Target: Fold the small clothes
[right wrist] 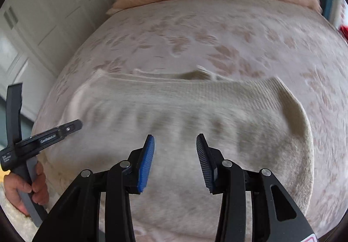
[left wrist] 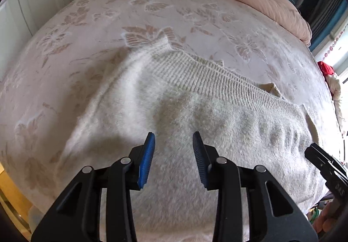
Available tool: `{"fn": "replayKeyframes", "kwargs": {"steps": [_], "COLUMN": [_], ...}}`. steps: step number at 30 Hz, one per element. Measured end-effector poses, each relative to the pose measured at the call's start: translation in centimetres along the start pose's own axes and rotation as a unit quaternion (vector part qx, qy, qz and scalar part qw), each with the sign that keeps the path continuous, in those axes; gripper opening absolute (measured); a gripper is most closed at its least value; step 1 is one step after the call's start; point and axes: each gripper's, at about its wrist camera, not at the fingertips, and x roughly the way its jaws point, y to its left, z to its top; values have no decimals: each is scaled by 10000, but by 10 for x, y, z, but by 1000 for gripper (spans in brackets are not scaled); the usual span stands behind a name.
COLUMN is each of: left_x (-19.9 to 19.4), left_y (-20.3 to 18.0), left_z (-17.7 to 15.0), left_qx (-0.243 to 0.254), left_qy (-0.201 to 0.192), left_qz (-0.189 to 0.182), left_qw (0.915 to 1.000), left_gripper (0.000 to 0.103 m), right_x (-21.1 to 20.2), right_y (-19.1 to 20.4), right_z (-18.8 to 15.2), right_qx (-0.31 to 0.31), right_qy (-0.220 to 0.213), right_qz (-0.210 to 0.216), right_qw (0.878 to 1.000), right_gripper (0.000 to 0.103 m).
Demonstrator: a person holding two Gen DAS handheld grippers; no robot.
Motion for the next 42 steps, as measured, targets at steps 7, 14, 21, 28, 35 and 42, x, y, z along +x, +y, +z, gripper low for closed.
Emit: {"fn": "replayKeyframes", "kwargs": {"steps": [7,14,21,28,35,42], "left_x": [-12,-46,-24,10,-46,-106], "left_y": [28,99,141,134,79,-69], "left_z": [-13,-43,-85,-66,-26,-15], "left_qx": [-308,-1616,-3246,-3697,-2364,-202], "left_qy": [81,-72,375,444,-527,-921], "left_qz": [137,-583,-1218,-1447,-1684,-2005], "left_qw": [9994,9851,9372,9167,9555,9752], "left_gripper": [35,55,66,49,19,19], "right_x": [20,35,84,137,150,121], "right_y": [55,51,46,67,58,29], "right_z": [24,42,49,35,38,31], "right_qx": [-351,-240,-140,-825,-855,-436], "right_qy": [345,798,1536,2049,2173,1498], "right_qz": [53,-351,-444,-960,-692,160], "right_qw": [9988,9959,9870,9706,9699,9876], "right_gripper": [40,40,40,50,53,52]}}
